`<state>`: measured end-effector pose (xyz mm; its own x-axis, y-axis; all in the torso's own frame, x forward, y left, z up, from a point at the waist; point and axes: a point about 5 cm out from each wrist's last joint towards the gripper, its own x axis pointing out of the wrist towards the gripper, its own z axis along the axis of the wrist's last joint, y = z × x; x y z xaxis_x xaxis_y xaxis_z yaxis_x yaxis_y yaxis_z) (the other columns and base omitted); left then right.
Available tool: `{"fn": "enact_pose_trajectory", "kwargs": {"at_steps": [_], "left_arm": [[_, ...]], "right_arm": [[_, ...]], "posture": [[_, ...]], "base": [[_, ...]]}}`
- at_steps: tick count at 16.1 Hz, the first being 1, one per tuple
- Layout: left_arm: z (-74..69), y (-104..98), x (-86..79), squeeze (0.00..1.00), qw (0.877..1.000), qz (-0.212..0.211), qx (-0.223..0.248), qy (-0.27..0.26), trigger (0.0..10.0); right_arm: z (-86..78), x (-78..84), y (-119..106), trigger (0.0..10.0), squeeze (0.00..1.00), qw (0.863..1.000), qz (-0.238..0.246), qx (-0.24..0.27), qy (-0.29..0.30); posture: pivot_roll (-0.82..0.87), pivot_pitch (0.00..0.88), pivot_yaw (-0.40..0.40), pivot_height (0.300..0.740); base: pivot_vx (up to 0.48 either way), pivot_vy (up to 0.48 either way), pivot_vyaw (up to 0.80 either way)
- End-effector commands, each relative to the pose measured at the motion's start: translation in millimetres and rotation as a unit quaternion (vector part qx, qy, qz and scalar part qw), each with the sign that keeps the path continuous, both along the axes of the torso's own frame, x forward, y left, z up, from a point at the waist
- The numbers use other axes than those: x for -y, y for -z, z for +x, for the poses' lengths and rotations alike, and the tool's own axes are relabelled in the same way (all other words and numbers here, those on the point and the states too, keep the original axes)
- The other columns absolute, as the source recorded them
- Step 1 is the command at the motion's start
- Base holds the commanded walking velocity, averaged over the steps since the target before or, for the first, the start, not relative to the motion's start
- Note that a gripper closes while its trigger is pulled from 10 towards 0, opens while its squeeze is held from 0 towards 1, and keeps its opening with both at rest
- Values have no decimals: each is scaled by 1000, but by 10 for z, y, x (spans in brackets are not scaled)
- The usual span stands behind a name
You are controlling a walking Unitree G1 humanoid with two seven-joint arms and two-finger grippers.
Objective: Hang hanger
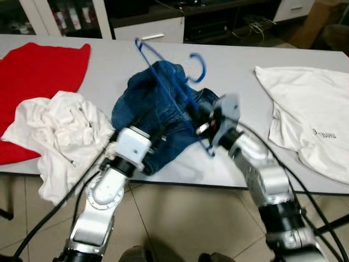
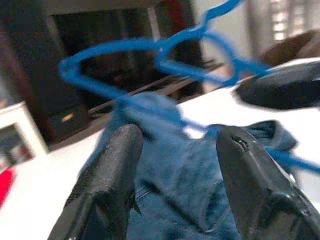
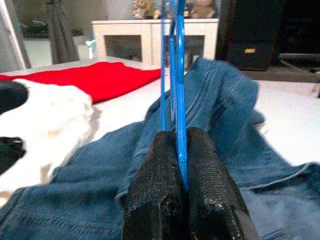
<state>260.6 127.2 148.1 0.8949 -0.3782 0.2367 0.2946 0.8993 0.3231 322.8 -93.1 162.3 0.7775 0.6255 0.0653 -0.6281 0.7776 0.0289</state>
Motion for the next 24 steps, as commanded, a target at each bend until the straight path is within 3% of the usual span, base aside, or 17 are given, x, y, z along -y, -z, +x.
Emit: {"fn": "enact_pose_trajectory", "kwargs": {"at_steps": [1, 5, 8, 14, 18, 19, 20, 22, 24], "left_arm": [[25, 12, -70, 0, 999, -17, -15, -26, 10000], [143, 66, -263, 0, 989, -68, -52, -117, 10000], [155, 50, -255, 0, 988, -79, -55, -120, 10000], [178, 40, -162, 0, 993, -70, -55, -83, 10000], [215, -11, -106, 0, 994, -76, -44, -70, 10000], [200, -19, -80, 0, 993, -86, -44, -70, 10000], [195, -13, -70, 0, 993, -86, -44, -70, 10000], [144, 33, -50, 0, 993, -82, -52, -62, 10000], [115, 55, -85, 0, 995, -64, -53, -57, 10000]], "right_arm": [[46, 75, 8, 10000, 0, 1000, 4, -5, 20], [149, 76, -30, 10000, 0, 999, 7, 3, 45], [173, 63, -90, 10000, 0, 999, -1, 15, 42], [22, 253, 7, 10000, 0, 995, -47, 39, 76], [26, 329, -103, 10000, 0, 988, -78, 90, 102], [-22, 365, -93, 10000, 0, 978, -125, 133, 102], [-31, 372, -80, 10000, 0, 977, -131, 137, 102], [-78, 363, -47, 10000, 0, 958, -182, 192, 110], [-110, 306, -58, 10000, 0, 950, -196, 224, 98]], "posture": [[134, 11, -19, 740], [152, 0, -51, 740], [118, 20, -48, 740], [39, 52, -20, 740], [20, 59, -31, 740], [34, 55, -34, 740], [36, 54, -35, 740], [50, 51, -46, 740], [54, 49, -47, 740]], "base": [[0, 0, 0], [0, 0, 0], [0, 0, 0], [0, 0, 0], [0, 0, 0], [0, 0, 0], [0, 0, 0], [0, 0, 0], [0, 0, 0]]}}
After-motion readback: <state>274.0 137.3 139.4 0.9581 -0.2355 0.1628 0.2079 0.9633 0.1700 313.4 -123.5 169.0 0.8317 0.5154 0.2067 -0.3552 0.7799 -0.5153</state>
